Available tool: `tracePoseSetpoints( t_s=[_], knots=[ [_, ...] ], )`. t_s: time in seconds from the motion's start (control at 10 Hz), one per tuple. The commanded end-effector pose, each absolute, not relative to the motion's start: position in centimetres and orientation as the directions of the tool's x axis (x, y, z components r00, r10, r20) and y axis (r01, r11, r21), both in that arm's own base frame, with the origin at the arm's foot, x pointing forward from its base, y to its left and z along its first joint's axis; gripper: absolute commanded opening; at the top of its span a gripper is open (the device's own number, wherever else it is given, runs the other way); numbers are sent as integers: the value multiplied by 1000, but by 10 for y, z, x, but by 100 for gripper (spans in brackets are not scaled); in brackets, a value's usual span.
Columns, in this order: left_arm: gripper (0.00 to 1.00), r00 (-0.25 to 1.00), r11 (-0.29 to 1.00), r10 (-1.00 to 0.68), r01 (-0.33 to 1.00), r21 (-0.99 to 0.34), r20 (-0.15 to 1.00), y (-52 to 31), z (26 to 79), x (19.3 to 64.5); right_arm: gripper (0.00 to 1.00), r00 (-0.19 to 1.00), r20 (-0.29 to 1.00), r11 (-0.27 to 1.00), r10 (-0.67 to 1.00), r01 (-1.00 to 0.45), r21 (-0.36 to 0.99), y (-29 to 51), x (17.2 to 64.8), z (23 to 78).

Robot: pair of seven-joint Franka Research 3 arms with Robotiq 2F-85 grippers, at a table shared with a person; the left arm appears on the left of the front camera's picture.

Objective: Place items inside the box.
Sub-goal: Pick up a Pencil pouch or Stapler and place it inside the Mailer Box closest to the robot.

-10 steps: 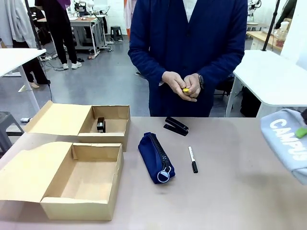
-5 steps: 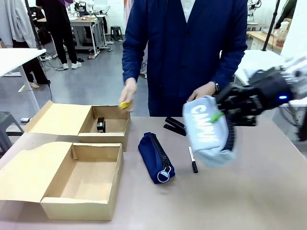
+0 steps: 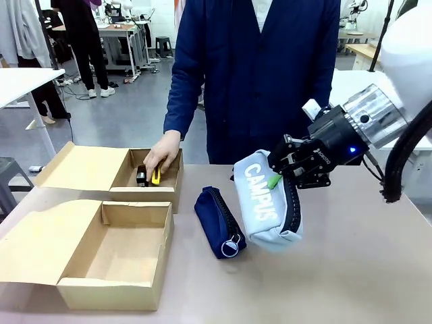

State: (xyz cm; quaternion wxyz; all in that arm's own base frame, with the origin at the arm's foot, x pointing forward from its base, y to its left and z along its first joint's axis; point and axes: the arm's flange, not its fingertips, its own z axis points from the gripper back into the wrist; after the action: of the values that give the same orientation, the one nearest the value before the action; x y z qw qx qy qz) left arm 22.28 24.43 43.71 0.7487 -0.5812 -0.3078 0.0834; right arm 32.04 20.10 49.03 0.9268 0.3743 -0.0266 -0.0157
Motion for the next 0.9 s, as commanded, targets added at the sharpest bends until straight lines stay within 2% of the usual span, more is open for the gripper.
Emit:
tracePoseSetpoints(
  t_s=[0.0,0.1,0.2,0.3,0.4,0.6,0.8],
  knots=[
    [100,786,303,486,259,-917,383,244,440,223,7,998,57,740,1,-39,671,215,312,490],
    [100,786,303,486,259,-917,383,244,440,223,7,992,96,742,88,-129,658,263,321,498],
    [100,786,303,486,259,-917,383,244,440,223,7,991,130,720,43,-121,683,296,330,505],
    [100,786,303,486,259,-917,383,244,440,223,7,989,139,625,-58,-73,777,350,341,516],
    [100,786,303,486,259,-917,383,244,440,223,7,988,136,621,-78,-58,781,397,345,518],
    [100,786,303,486,259,-917,383,244,440,223,7,992,118,691,-48,-52,721,487,348,496],
    [100,786,303,486,259,-917,383,244,440,223,7,977,179,735,118,-207,645,548,324,469]
  ],
)
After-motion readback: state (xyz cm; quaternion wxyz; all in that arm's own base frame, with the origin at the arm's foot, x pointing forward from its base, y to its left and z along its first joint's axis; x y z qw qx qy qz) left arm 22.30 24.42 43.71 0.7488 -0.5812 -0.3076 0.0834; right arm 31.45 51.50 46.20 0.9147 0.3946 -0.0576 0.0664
